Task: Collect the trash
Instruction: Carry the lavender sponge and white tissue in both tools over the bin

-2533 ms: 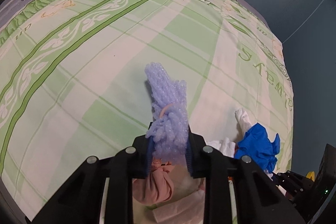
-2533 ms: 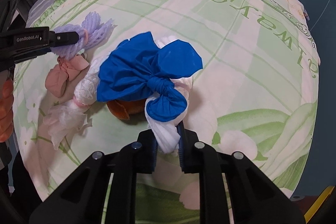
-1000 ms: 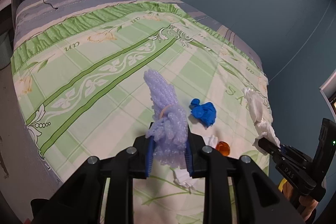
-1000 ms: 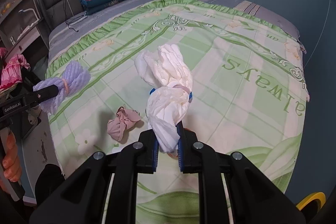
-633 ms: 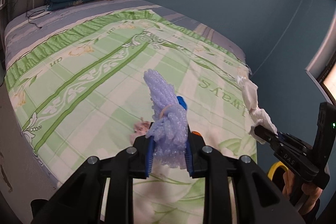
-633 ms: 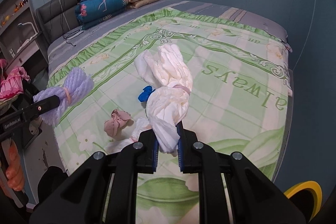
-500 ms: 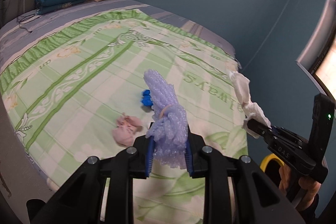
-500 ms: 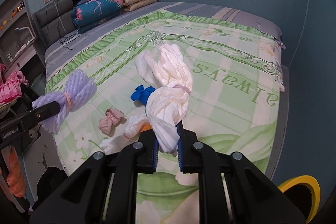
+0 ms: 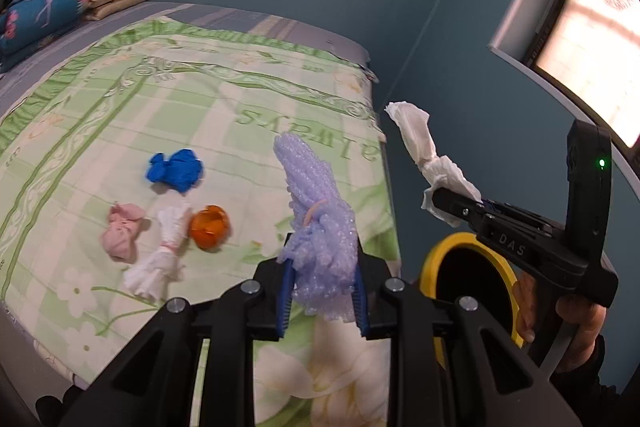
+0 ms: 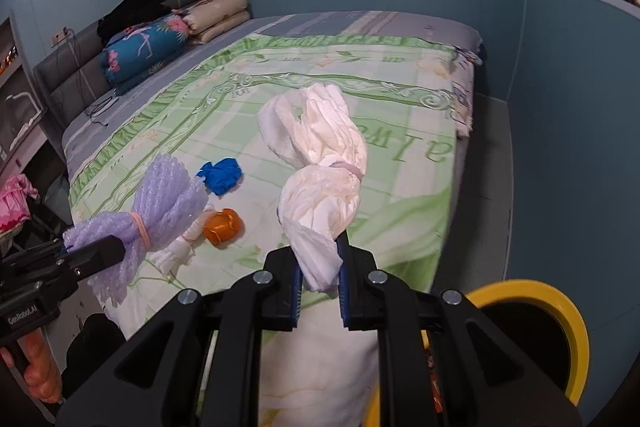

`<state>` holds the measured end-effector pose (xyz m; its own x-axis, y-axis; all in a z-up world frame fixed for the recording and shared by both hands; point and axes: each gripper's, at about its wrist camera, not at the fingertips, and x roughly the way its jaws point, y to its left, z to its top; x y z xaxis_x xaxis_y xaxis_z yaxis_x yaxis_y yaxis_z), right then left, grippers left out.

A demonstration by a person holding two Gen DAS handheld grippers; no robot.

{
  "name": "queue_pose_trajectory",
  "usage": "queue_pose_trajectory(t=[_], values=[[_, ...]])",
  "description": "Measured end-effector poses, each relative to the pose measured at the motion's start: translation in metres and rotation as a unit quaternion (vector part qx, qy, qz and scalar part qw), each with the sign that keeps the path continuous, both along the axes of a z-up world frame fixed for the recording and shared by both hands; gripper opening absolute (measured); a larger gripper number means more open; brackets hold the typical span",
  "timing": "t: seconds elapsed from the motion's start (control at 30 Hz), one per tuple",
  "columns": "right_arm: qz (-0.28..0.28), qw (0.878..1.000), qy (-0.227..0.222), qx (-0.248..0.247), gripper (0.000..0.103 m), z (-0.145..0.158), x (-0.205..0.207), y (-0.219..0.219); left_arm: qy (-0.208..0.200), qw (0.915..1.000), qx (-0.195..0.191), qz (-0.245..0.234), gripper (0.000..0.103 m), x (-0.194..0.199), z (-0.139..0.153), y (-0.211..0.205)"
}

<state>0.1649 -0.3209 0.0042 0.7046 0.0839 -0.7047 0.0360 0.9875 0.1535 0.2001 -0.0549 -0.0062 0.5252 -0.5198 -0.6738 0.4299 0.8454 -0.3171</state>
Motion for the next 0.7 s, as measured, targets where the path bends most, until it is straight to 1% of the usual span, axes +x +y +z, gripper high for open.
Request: queue_pose_trajectory(t=[0.2,0.37,0.57,0.7], values=[[-0.040,0.999,0.003,0.021,0.013,-0.006,-0.030,-0.041,-0.002,0.9987,0.004,-0.050,0.023,-0.018,-0.001,-0.045],[-0.073,0.997,0.004,0.037,0.013,-0.011,-0.055,-0.069,-0.001,0.9957,0.009,-0.092,0.023,-0.030,-0.004,-0.082],[-0.108,0.993,0.016,0.053,0.014,-0.020,-0.079,-0.096,0.009,0.9908,0.013,-0.134,0.023,-0.042,-0.016,-0.120],[-0.131,0.989,0.033,0.059,0.014,-0.030,-0.093,-0.110,0.019,0.9875,0.018,-0.156,0.023,-0.048,-0.028,-0.139]])
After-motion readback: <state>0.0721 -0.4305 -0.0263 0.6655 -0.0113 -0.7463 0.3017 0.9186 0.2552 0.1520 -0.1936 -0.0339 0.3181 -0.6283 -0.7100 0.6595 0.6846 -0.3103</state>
